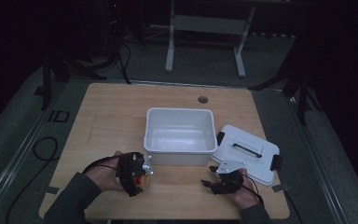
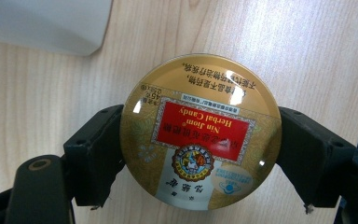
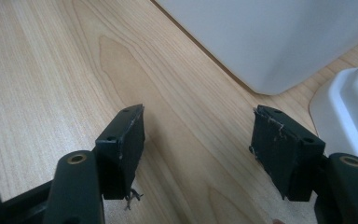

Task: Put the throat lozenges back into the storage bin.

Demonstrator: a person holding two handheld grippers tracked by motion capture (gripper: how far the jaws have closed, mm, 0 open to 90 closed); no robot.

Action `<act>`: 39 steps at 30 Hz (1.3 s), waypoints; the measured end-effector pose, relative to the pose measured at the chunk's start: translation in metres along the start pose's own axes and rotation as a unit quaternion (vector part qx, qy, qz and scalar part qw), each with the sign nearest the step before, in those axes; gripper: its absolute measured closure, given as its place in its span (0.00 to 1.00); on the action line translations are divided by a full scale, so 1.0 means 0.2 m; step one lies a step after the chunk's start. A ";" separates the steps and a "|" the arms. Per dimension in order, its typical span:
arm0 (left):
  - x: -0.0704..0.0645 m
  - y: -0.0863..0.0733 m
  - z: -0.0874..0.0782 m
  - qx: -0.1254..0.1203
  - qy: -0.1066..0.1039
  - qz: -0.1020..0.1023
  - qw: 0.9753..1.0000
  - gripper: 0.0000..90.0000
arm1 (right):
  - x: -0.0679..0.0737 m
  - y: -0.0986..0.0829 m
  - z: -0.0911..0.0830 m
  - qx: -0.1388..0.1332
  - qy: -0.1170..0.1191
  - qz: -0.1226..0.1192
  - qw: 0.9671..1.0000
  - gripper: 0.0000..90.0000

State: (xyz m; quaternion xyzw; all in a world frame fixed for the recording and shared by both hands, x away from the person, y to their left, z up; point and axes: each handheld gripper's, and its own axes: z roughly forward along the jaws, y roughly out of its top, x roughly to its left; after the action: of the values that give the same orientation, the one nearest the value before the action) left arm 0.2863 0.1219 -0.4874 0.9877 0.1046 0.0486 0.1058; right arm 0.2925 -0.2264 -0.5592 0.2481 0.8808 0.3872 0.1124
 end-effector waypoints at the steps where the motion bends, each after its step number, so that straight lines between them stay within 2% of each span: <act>1: 0.00 0.00 -0.01 0.001 0.000 0.002 1.000 0.23 | 0.00 0.00 0.00 0.000 0.000 0.000 1.000 0.38; 14: 0.03 -0.02 -0.12 -0.005 0.005 0.001 1.000 0.23 | 0.00 0.00 0.00 0.000 0.000 0.000 1.000 0.38; 18: 0.04 -0.03 -0.16 -0.017 0.006 -0.005 1.000 0.23 | 0.00 0.00 0.00 0.000 0.000 0.000 1.000 0.38; 39: 0.10 -0.04 -0.31 -0.038 0.010 -0.009 0.999 0.23 | 0.00 0.00 0.00 0.000 0.000 0.000 1.000 0.38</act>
State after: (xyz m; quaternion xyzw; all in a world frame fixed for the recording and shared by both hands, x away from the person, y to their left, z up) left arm 0.2974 0.1463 -0.4282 0.9815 0.1123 0.0612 0.1423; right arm 0.2925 -0.2264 -0.5592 0.2484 0.8806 0.3876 0.1124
